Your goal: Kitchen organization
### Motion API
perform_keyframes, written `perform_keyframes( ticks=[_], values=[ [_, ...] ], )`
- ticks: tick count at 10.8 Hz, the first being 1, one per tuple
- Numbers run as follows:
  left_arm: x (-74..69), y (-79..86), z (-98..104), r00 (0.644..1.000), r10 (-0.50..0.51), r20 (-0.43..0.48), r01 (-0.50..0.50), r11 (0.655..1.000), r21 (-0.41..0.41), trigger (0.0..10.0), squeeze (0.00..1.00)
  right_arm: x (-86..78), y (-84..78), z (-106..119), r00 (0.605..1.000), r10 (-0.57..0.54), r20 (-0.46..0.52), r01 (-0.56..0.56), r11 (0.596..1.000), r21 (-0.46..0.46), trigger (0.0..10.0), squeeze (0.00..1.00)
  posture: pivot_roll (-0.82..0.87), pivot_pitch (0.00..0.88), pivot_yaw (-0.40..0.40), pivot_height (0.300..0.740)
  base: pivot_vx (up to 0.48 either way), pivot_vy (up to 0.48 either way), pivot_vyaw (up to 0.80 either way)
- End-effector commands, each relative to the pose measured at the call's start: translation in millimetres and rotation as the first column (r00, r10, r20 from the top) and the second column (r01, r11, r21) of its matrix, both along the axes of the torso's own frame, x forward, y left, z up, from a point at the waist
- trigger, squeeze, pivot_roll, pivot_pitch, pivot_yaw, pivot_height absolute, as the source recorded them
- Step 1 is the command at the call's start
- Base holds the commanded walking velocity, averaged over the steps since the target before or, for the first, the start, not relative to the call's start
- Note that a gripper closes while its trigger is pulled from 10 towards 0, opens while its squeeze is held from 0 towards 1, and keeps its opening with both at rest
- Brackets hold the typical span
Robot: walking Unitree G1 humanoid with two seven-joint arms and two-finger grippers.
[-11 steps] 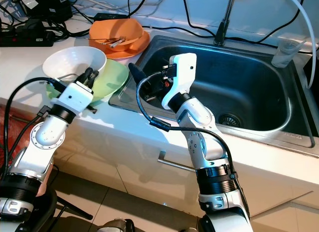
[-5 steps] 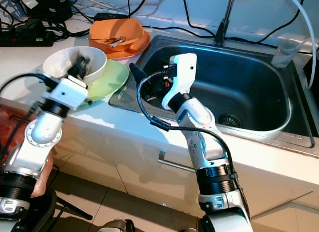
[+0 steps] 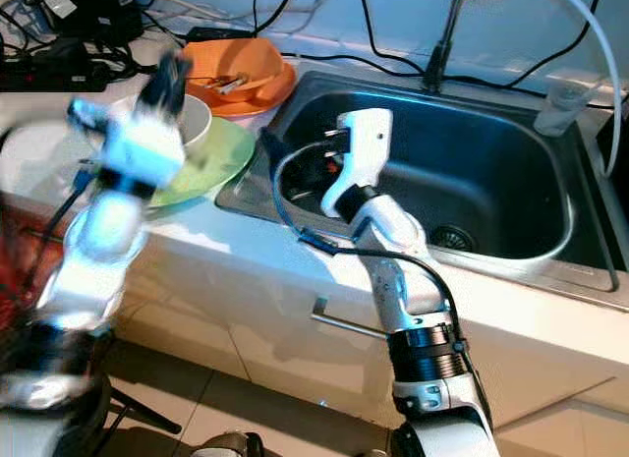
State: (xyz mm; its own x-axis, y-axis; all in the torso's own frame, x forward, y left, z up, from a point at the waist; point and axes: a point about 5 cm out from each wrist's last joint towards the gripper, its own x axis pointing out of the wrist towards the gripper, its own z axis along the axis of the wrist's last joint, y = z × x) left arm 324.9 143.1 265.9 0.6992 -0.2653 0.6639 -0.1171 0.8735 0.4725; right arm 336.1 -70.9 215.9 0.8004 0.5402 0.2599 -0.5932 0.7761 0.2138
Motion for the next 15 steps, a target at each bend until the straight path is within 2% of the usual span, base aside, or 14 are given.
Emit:
perform_keyframes(
  ticks=[1, 2, 3, 4, 5, 6, 7, 8, 9, 10, 12, 13, 14, 15],
  values=[
    [-0.5, -2.9, 13, 0.999, -0.031, 0.022, 0.032, 0.998, -0.046, 0.0, 0.00, 1.6, -1.9, -1, 1.000, -0.007, -0.023, 0.008, 1.000, 0.026, 10.0, 0.55, 0.08, 0.050, -0.005, 0.740, 0.000, 0.000, 0.00],
    [6.3, -20.2, 17, 0.993, -0.116, -0.019, 0.111, 0.976, -0.185, 0.0, 0.00, 3.5, -2.1, -2, 0.998, -0.005, -0.059, 0.009, 0.997, 0.075, 10.0, 0.55, 0.07, 0.049, -0.005, 0.740, 0.000, 0.000, 0.00],
    [12.1, -25.8, 17, 0.979, -0.191, -0.075, 0.156, 0.929, -0.334, 0.0, 0.00, 4.3, -2.5, -2, 0.997, -0.005, -0.072, 0.012, 0.995, 0.095, 10.0, 0.55, 0.07, 0.050, -0.003, 0.740, 0.000, 0.000, 0.00],
    [14.9, -29.2, 17, 0.960, -0.260, -0.105, 0.196, 0.889, -0.415, 0.0, 0.00, 4.4, -3.0, -3, 0.997, -0.008, -0.078, 0.016, 0.994, 0.104, 10.0, 0.55, 0.06, 0.052, -0.002, 0.740, 0.000, 0.000, 0.00],
    [17.7, -34.8, 16, 0.900, -0.414, -0.138, 0.274, 0.781, -0.561, 0.0, 0.00, 3.9, -4.7, -4, 0.995, -0.012, -0.104, 0.026, 0.990, 0.140, 10.0, 0.54, 0.06, 0.055, 0.000, 0.740, 0.000, 0.000, 0.00],
    [20.0, -36.1, 12, 0.841, -0.521, -0.144, 0.289, 0.660, -0.694, 0.0, 0.00, 3.8, -5.9, -5, 0.992, -0.010, -0.126, 0.032, 0.985, 0.171, 10.0, 0.54, 0.06, 0.059, 0.001, 0.740, 0.000, 0.000, 0.00],
    [21.8, -35.7, 8, 0.788, -0.603, -0.123, 0.277, 0.526, -0.804, 0.0, 0.00, 4.4, -6.4, -5, 0.990, -0.008, -0.141, 0.037, 0.979, 0.200, 10.0, 0.44, 0.06, 0.061, 0.001, 0.740, 0.000, 0.000, 0.00],
    [24.5, -31.8, 1, 0.709, -0.703, -0.050, 0.230, 0.297, -0.927, 0.0, 0.00, 5.8, -6.4, -4, 0.987, -0.007, -0.158, 0.044, 0.972, 0.232, 10.0, 0.20, 0.07, 0.062, 0.002, 0.740, 0.000, 0.000, 0.00],
    [25.0, -25.3, -1, 0.671, -0.741, 0.011, 0.209, 0.175, -0.962, 0.0, 0.00, 6.4, -6.9, -6, 0.990, -0.031, -0.139, 0.056, 0.982, 0.182, 10.0, 0.07, 0.07, 0.064, 0.002, 0.740, 0.000, 0.000, 0.00],
    [26.2, -19.5, -5, 0.662, -0.749, 0.033, 0.171, 0.108, -0.979, 0.0, 0.00, 5.9, -7.0, -8, 0.989, -0.034, -0.141, 0.058, 0.984, 0.170, 10.0, 0.06, 0.07, 0.065, 0.002, 0.740, 0.000, 0.000, 0.00],
    [25.1, -20.0, -9, 0.628, -0.777, 0.029, 0.128, 0.066, -0.990, 0.0, 0.00, 8.9, -14.6, -7, 0.989, -0.072, -0.128, 0.089, 0.987, 0.134, 10.0, 0.04, 0.07, 0.063, 0.005, 0.740, 0.000, 0.000, 0.00],
    [24.4, -23.7, -12, 0.604, -0.795, 0.048, 0.103, 0.018, -0.995, 0.0, 0.00, 12.4, -21.9, -5, 0.987, -0.098, -0.126, 0.115, 0.983, 0.141, 10.0, 0.78, 0.06, 0.060, 0.006, 0.740, 0.000, 0.000, 0.00],
    [24.6, -26.2, -15, 0.593, -0.802, 0.072, 0.076, -0.034, -0.997, 0.0, 0.00, 13.9, -24.2, -6, 0.984, -0.105, -0.143, 0.129, 0.977, 0.167, 10.0, 1.00, 0.06, 0.059, 0.007, 0.740, 0.000, 0.000, 0.00],
    [24.6, -27.8, -17, 0.583, -0.807, 0.091, 0.062, -0.067, -0.996, 0.0, 0.00, 14.0, -24.1, -7, 0.983, -0.115, -0.141, 0.136, 0.978, 0.156, 10.0, 1.00, 0.06, 0.058, 0.005, 0.740, 0.000, 0.000, 0.00]
  ],
)
